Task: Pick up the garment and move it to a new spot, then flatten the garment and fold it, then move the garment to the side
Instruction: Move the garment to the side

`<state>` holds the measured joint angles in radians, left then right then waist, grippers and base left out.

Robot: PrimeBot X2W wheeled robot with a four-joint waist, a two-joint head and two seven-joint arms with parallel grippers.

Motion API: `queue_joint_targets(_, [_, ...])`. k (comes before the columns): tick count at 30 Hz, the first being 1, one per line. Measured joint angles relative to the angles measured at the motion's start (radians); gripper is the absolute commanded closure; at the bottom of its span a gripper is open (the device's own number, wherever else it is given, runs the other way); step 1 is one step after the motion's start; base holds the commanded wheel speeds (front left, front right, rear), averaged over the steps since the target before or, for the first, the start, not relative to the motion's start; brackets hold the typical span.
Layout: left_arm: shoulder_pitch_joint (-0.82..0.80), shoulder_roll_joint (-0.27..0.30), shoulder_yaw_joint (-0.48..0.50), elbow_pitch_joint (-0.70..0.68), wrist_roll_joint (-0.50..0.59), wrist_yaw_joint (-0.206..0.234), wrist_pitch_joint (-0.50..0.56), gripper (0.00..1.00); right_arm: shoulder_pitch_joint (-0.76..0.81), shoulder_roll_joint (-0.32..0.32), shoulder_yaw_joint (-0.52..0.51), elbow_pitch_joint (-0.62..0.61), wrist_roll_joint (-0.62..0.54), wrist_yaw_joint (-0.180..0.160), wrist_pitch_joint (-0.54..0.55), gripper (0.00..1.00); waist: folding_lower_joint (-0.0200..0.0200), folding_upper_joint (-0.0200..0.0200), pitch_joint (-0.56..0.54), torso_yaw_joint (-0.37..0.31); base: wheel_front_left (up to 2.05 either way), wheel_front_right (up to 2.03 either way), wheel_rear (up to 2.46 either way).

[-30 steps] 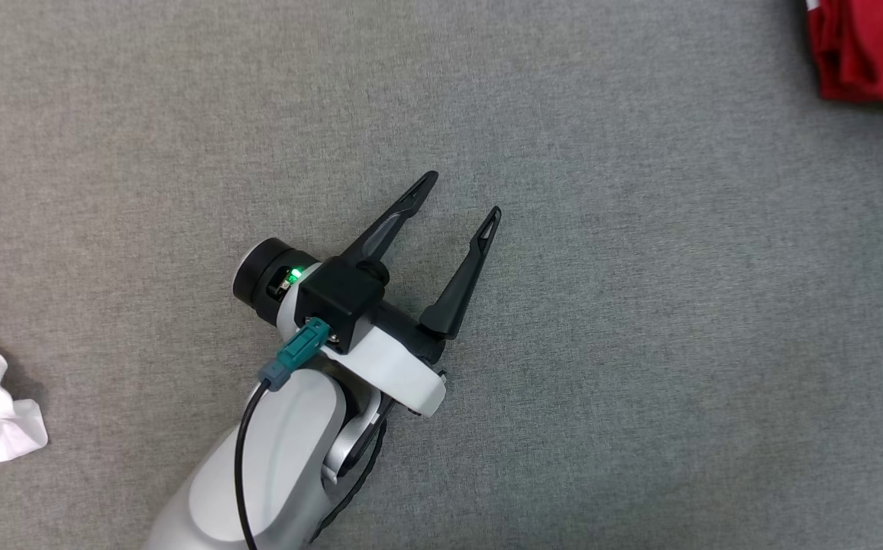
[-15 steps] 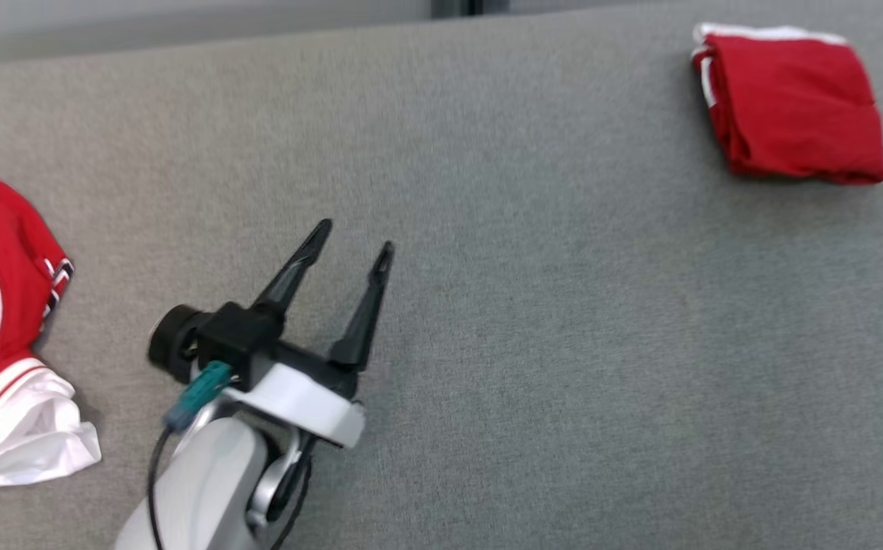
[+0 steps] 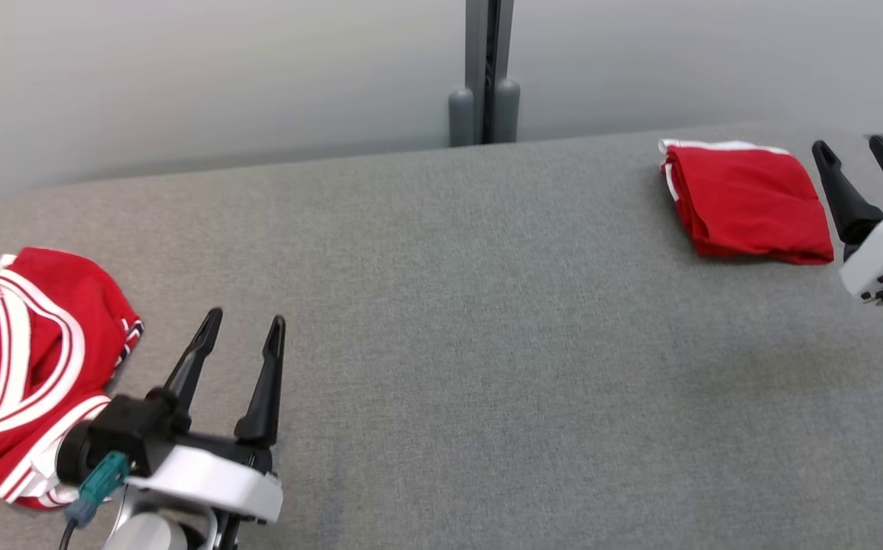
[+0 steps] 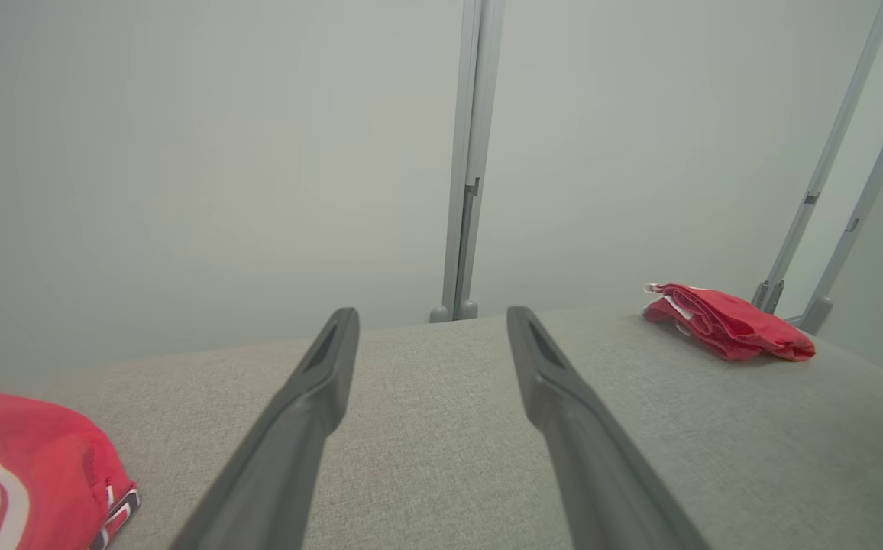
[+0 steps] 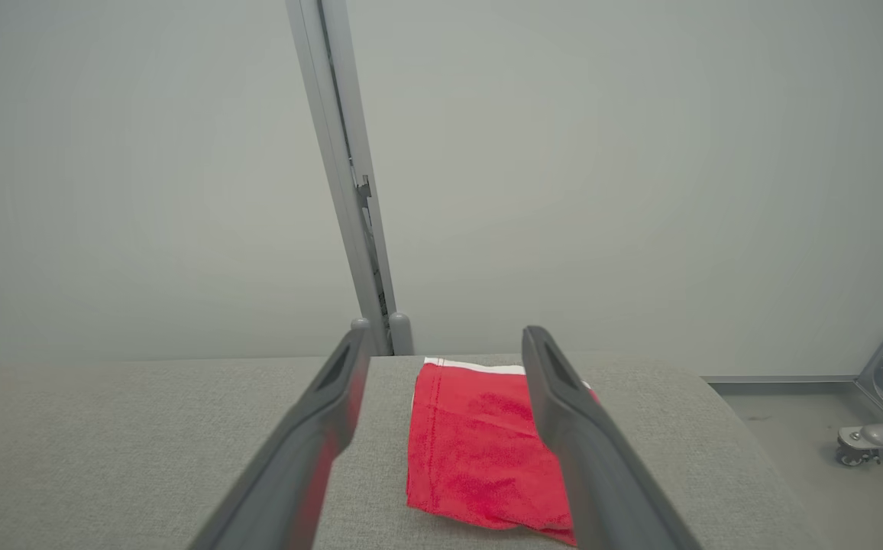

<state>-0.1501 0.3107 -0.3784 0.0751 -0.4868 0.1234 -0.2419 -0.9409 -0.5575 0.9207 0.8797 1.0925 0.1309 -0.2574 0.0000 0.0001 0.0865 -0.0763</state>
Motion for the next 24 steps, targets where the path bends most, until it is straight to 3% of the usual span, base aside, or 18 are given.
queue_joint_targets(4, [0.062, 0.012, 0.011, -0.015, -0.017, 0.012, 0.001, 0.0, 0.103, 0.009, -0.172, -0.052, -0.107, 0.0, -0.003, 0.0, 0.0, 0.0, -0.045, 0.014, 0.0, 0.0, 0.0])
queue_joint_targets(14, [0.151, 0.026, 0.043, -0.06, -0.043, 0.046, -0.001, 0.0, 0.527, 0.129, -0.574, -0.291, -0.457, 0.0, -0.003, 0.0, 0.0, 0.0, -0.105, 0.044, 0.0, 0.0, 0.0])
queue_joint_targets(24, [0.208, 0.021, 0.064, -0.033, -0.033, 0.054, -0.015, 0.0, 0.804, 0.274, -0.782, -0.564, -0.674, 0.0, -0.003, 0.0, 0.0, 0.0, -0.11, 0.076, 0.0, 0.0, 0.0])
